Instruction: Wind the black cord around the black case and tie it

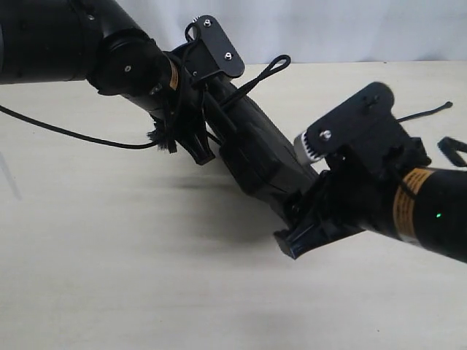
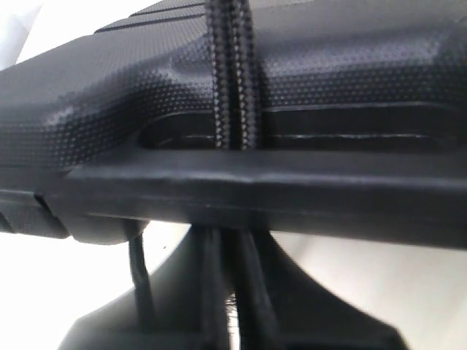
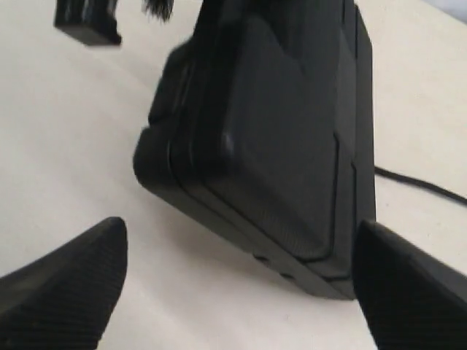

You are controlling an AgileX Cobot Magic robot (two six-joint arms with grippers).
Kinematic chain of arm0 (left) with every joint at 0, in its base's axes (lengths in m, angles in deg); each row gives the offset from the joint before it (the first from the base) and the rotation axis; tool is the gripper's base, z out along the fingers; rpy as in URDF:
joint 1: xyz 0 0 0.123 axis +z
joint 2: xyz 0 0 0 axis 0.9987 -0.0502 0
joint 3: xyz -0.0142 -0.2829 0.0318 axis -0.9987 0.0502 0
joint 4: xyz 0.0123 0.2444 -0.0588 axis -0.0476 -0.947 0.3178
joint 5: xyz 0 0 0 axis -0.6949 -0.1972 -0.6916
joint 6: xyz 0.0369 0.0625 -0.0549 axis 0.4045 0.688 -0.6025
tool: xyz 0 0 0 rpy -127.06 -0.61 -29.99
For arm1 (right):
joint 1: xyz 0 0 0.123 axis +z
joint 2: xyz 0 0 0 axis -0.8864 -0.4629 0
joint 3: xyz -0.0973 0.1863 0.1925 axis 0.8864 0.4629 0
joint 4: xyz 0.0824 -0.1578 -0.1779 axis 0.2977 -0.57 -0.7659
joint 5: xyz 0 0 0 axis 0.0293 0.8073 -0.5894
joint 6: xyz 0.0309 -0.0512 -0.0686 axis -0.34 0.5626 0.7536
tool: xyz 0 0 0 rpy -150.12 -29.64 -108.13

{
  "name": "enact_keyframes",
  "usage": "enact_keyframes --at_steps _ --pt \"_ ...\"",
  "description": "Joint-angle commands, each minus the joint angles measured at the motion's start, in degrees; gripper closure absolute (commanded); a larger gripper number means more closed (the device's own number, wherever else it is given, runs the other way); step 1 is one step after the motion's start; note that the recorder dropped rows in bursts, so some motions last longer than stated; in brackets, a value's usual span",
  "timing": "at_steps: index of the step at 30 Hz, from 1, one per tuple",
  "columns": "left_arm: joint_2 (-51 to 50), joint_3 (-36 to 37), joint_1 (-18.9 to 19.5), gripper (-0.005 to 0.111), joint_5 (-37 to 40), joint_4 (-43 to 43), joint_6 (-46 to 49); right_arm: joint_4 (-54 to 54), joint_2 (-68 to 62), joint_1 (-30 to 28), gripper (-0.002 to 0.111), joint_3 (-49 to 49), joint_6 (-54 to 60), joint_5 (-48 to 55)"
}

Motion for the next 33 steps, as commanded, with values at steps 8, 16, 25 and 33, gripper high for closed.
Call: enact_keyframes --at_steps 8,16,25,33 --pt "-0.05 -0.35 0.00 0.107 -1.29 0.41 -0.67 5.92 -1.18 -16.67 0.038 -8.15 0.43 -12.33" --pt "-0.05 -0.35 0.00 0.107 -1.29 0.41 -0.67 23.38 -8.13 -30.10 0.073 -13.34 10.32 -16.29" --pt "-0.05 -0.35 0.00 0.107 -1.29 0.41 -0.67 37.97 -14.00 -31.19 0.104 -22.80 30.95 -5.69" --pt "-0.05 -0.35 0.00 0.107 -0.36 0.64 -0.67 87.86 -20.76 -39.75 0.104 -36.91 85.04 21.46"
